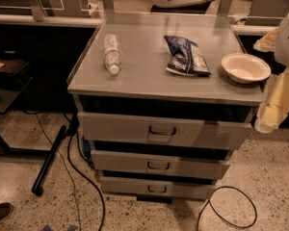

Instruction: Open middle drawer

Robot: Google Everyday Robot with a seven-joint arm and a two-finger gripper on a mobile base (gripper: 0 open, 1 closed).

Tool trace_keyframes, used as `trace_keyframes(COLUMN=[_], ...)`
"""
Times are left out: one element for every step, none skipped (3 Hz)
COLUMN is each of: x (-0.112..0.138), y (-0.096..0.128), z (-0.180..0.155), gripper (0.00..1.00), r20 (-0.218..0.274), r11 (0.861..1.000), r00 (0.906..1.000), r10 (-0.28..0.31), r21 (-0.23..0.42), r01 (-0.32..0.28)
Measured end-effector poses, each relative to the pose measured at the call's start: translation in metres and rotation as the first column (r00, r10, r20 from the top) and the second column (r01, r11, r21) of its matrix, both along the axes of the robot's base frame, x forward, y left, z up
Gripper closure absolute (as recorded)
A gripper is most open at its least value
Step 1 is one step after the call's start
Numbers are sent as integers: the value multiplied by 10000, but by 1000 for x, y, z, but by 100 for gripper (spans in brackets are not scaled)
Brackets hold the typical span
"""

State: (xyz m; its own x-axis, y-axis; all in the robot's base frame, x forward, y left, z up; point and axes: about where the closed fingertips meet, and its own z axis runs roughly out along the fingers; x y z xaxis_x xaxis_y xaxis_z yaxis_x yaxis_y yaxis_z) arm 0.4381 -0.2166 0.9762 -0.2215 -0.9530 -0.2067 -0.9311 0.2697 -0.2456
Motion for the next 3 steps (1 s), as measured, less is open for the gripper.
trace_keyframes(x=[0,-13,-34], y=[0,1,-2], z=[0,-28,-79], gripper=[0,0,0], r20=[0,-91,-285], r11=[10000,9999,9999], r00=[10000,10000,9996], r10=[0,21,-18], r21=[-1,-118,-163], r01=[0,-22,13])
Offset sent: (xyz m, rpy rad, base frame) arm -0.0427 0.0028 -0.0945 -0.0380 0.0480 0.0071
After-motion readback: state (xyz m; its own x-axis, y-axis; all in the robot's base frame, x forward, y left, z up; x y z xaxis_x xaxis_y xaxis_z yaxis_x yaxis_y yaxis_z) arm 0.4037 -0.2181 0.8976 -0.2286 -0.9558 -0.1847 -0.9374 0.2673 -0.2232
